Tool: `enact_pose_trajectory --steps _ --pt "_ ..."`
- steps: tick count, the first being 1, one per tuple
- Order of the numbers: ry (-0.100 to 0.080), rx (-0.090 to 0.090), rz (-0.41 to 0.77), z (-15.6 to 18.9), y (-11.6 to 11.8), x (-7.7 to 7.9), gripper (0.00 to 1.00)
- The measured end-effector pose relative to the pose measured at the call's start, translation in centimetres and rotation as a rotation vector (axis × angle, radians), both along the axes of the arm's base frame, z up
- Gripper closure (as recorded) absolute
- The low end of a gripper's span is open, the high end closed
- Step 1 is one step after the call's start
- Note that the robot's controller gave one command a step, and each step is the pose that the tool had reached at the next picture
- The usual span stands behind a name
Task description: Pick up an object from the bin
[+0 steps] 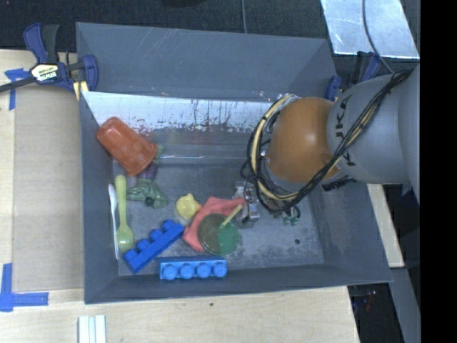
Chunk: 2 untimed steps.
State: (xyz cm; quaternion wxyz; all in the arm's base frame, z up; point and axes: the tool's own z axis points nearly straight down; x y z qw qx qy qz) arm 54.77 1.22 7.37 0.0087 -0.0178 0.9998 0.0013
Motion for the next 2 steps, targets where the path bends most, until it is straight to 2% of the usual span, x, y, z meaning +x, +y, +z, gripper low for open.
enact_pose_trajectory --steps 1,2 --pt "0.007 0.000 -0.001 5.0 -0.2 1.5 1.00" --pt "0.011 0.000 0.016 12.5 -0.1 -0.1 1.00"
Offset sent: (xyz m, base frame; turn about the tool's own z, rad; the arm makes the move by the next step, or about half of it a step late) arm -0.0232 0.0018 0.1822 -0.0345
